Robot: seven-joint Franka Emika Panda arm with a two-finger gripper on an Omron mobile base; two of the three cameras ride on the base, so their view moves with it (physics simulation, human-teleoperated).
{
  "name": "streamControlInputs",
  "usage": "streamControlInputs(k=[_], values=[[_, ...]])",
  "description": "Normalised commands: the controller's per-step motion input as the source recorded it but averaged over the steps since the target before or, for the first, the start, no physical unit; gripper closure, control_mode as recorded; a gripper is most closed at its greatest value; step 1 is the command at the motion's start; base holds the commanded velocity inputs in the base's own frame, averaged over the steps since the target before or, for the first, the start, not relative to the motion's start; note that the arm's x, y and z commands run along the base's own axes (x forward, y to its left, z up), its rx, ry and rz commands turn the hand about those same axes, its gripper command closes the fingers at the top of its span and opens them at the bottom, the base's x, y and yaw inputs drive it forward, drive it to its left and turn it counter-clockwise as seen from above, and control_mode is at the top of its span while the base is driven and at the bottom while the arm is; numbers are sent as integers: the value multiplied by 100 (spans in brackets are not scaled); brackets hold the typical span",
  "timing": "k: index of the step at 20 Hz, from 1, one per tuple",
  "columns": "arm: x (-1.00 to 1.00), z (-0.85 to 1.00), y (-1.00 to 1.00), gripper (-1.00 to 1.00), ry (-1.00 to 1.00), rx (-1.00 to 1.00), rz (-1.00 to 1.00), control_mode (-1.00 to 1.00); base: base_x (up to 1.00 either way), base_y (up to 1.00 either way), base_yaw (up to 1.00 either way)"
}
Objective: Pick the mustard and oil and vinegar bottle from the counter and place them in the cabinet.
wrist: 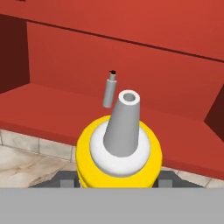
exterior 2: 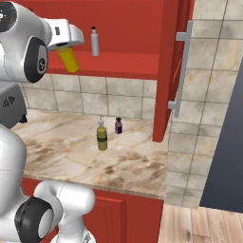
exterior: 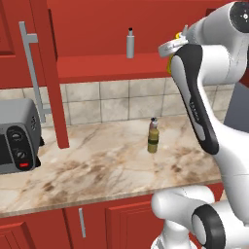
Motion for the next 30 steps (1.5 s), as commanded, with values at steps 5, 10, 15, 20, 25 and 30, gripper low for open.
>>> streamControlInputs(k=[5,10,15,20,25,30], values=[[0,-5,0,100,-10,0,0,-100,0,0,0],[15,-30,0,100,-2,0,0,-100,0,0,0],[17,-14,0,100,0,0,0,-100,0,0,0],[18,-8,0,100,0,0,0,-100,0,0,0],[21,0,0,100,0,0,0,-100,0,0,0],[24,0,0,100,-1,0,0,-100,0,0,0]])
